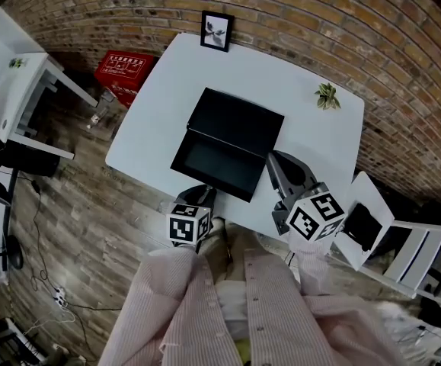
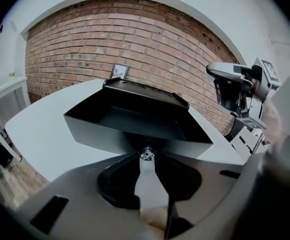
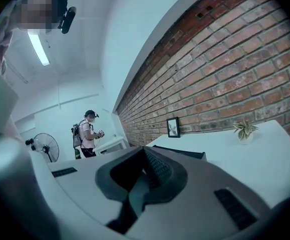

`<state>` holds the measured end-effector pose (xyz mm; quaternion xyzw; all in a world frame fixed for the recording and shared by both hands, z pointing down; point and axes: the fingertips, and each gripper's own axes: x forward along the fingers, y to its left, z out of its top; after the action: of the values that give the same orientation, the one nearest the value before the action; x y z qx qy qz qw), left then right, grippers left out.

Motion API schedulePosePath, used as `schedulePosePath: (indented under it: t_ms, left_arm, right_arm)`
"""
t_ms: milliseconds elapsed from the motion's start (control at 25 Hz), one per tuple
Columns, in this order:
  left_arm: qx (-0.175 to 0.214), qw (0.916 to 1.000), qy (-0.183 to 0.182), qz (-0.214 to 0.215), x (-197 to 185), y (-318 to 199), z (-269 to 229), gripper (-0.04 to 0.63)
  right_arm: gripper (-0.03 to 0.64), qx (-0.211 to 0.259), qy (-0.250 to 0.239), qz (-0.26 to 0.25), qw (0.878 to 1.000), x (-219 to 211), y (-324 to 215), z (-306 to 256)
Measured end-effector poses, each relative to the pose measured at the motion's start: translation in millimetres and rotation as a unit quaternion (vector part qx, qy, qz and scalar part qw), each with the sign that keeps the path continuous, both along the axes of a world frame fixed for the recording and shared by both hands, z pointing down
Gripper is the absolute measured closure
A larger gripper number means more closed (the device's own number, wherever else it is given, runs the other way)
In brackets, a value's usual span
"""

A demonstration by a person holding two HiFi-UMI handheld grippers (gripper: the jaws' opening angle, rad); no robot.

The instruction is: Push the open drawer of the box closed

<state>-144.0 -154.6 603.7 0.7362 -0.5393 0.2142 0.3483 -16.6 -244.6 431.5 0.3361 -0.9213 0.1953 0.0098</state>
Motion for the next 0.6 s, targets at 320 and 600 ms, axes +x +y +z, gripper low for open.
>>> schedulePosePath:
  t_ms: [320, 600]
  left_arm:
    - [-0.003, 0.9998, -0.006, 0.02, 1.0, -1.0, 0.7, 0.538]
    - [-0.01, 0.9993, -0.017, 0.032, 0.2, -0.7, 0.7, 0.537]
  right_arm:
    - [0.614, -0.013, 0.004, 0.002, 1.0, -7.7, 7.0, 10.9]
    - [0.614, -0.014, 0.007, 0.012, 1.0, -7.3, 9.2, 12.2]
